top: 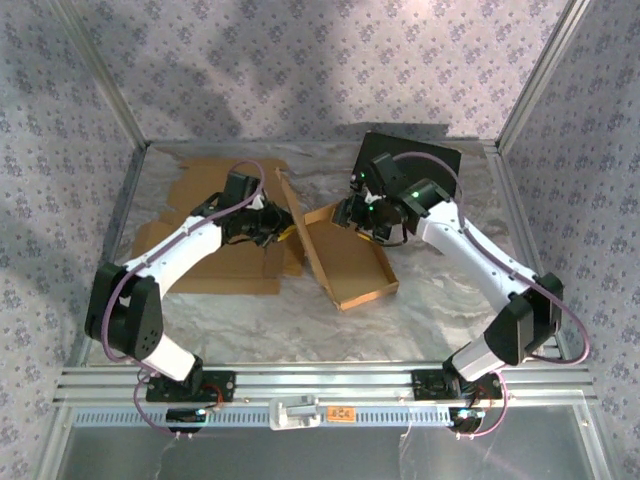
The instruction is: Fold the paper box
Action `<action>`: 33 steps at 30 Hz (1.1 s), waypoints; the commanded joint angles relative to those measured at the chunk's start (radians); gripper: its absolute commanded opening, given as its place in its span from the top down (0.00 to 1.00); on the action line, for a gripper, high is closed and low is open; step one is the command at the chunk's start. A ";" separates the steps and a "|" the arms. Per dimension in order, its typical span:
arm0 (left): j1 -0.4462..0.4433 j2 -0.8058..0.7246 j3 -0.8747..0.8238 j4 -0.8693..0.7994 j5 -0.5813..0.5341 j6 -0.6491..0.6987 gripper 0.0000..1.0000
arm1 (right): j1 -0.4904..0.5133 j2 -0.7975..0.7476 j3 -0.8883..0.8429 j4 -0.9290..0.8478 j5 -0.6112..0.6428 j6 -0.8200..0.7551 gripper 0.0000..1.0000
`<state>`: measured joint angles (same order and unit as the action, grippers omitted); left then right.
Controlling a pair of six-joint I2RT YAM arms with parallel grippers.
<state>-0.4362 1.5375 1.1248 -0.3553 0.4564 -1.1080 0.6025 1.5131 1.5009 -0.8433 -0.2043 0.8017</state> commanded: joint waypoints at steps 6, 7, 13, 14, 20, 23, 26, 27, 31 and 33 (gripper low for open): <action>-0.029 0.041 0.101 -0.047 -0.003 0.039 0.82 | 0.046 0.026 0.176 -0.016 -0.113 -0.307 0.34; -0.033 0.045 0.105 -0.048 -0.005 0.040 0.82 | 0.057 0.046 0.204 -0.038 -0.102 -0.319 0.34; -0.042 0.060 0.124 -0.054 -0.010 0.039 0.82 | 0.081 0.157 0.316 -0.123 -0.106 -0.362 0.38; -0.044 0.059 0.125 -0.058 -0.010 0.040 0.82 | 0.083 0.174 0.328 -0.129 -0.114 -0.366 0.39; -0.048 0.062 0.126 -0.063 -0.010 0.046 0.82 | 0.115 0.255 0.414 -0.167 -0.107 -0.386 0.42; -0.048 0.061 0.127 -0.063 -0.010 0.049 0.81 | 0.130 0.291 0.446 -0.186 -0.095 -0.378 0.43; -0.048 0.061 0.132 -0.065 -0.010 0.051 0.81 | 0.140 0.331 0.466 -0.219 -0.071 -0.366 0.45; -0.049 0.061 0.132 -0.066 -0.009 0.053 0.81 | 0.142 0.346 0.471 -0.232 -0.058 -0.358 0.47; -0.048 0.059 0.137 -0.074 -0.010 0.057 0.82 | 0.145 0.361 0.463 -0.207 -0.042 -0.349 0.54; -0.049 0.053 0.138 -0.080 -0.011 0.061 0.82 | 0.146 0.360 0.469 -0.178 -0.033 -0.324 0.60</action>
<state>-0.4789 1.5917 1.2232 -0.4126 0.4522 -1.0718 0.7433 1.8694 1.9465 -1.0218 -0.2657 0.4572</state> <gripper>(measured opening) 0.185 0.411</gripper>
